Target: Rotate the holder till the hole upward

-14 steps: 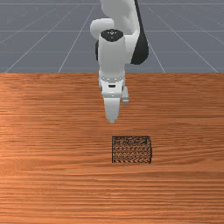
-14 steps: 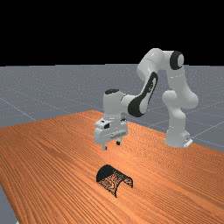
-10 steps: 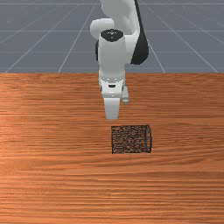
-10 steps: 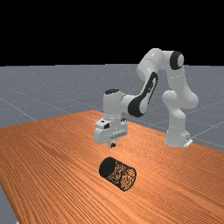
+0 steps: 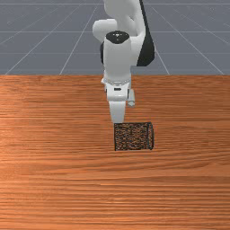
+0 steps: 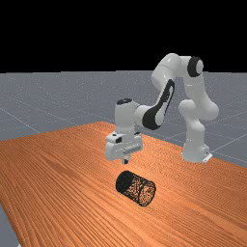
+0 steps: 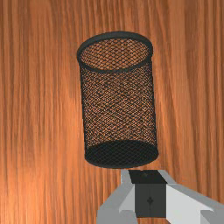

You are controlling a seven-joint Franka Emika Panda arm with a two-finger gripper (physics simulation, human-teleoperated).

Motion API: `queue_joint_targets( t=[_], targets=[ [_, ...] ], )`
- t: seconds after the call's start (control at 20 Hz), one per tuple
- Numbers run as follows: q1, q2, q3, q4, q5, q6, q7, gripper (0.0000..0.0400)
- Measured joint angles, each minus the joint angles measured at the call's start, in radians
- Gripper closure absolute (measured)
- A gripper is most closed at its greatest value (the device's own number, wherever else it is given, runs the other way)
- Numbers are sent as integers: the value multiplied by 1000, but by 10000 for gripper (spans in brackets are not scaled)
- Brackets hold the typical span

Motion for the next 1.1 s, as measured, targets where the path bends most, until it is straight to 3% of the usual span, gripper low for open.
queue_joint_targets(
  t=[0.95, 1.0, 1.05, 1.1],
  targets=[
    [148, 29, 21, 46, -15, -13, 305, 400],
    [125, 30, 55, 44, 30, -4, 221, 400],
    [159, 34, 30, 54, -15, -15, 304, 400],
    [139, 35, 58, 53, 27, -6, 242, 400]
  ],
)
